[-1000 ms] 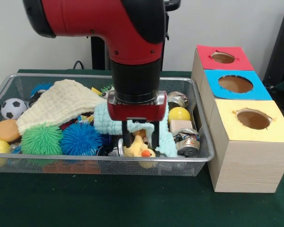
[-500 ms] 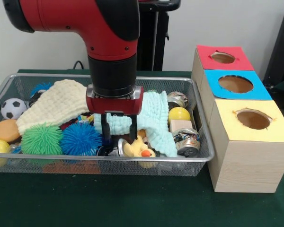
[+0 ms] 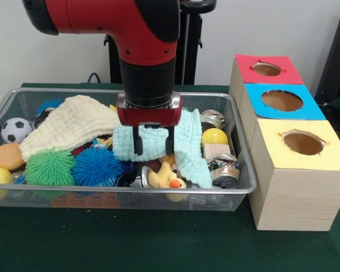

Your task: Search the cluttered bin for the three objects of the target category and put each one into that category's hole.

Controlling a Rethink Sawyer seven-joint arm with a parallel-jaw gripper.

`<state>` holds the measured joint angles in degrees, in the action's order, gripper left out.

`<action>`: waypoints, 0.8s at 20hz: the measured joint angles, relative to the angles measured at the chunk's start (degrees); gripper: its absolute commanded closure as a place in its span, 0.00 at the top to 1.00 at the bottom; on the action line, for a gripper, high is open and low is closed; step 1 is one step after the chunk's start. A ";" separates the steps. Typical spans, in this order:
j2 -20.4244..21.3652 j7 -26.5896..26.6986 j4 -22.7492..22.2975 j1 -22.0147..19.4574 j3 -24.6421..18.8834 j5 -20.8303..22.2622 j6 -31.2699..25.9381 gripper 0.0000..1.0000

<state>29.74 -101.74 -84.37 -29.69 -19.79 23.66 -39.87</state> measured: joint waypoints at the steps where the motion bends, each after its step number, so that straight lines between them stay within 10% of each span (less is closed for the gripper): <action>1: 0.06 0.00 -0.28 0.01 -0.27 0.16 0.05 1.00; 16: -1.97 0.00 0.33 2.15 -0.51 0.42 0.05 1.00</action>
<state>27.77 -101.74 -84.04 -27.54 -20.31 24.08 -39.82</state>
